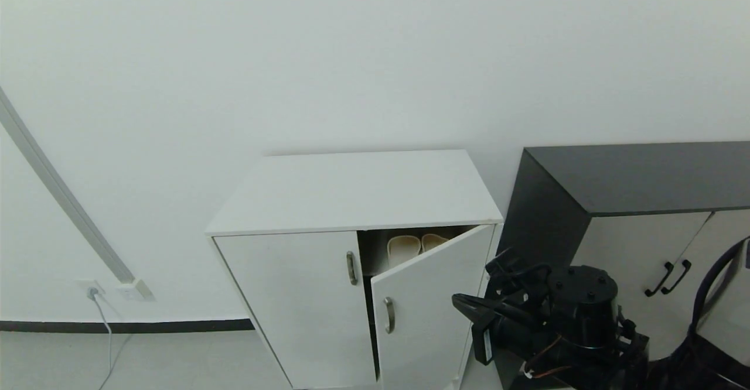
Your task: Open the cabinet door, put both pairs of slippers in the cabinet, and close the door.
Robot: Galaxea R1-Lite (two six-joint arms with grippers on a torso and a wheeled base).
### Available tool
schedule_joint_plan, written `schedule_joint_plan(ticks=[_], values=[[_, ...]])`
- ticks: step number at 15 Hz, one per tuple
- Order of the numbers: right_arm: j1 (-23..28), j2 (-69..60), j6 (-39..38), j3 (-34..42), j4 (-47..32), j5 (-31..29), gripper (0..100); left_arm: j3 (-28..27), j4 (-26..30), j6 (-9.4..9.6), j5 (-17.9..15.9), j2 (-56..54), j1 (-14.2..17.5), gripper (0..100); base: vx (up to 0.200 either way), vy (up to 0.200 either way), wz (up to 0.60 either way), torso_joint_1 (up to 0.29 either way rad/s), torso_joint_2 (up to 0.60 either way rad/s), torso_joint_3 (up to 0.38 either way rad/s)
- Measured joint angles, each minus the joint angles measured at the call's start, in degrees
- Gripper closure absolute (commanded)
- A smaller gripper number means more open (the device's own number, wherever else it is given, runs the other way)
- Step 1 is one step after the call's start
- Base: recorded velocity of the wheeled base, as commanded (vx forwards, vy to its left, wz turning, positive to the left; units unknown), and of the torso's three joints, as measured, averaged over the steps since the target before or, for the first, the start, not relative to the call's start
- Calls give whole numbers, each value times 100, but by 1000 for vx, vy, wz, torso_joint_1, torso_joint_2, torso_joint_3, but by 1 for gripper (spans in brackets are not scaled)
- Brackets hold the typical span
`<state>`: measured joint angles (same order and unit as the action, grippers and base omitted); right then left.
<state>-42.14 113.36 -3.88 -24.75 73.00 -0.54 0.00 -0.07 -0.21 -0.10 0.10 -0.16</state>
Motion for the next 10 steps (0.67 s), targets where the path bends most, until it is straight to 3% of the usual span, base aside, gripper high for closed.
schedule_joint_plan(ticks=[10], values=[[-2, 596, -6, -670, -20, 0, 100, 0, 2, -4, 0, 0, -2, 100, 0, 0, 0, 0, 0, 0]])
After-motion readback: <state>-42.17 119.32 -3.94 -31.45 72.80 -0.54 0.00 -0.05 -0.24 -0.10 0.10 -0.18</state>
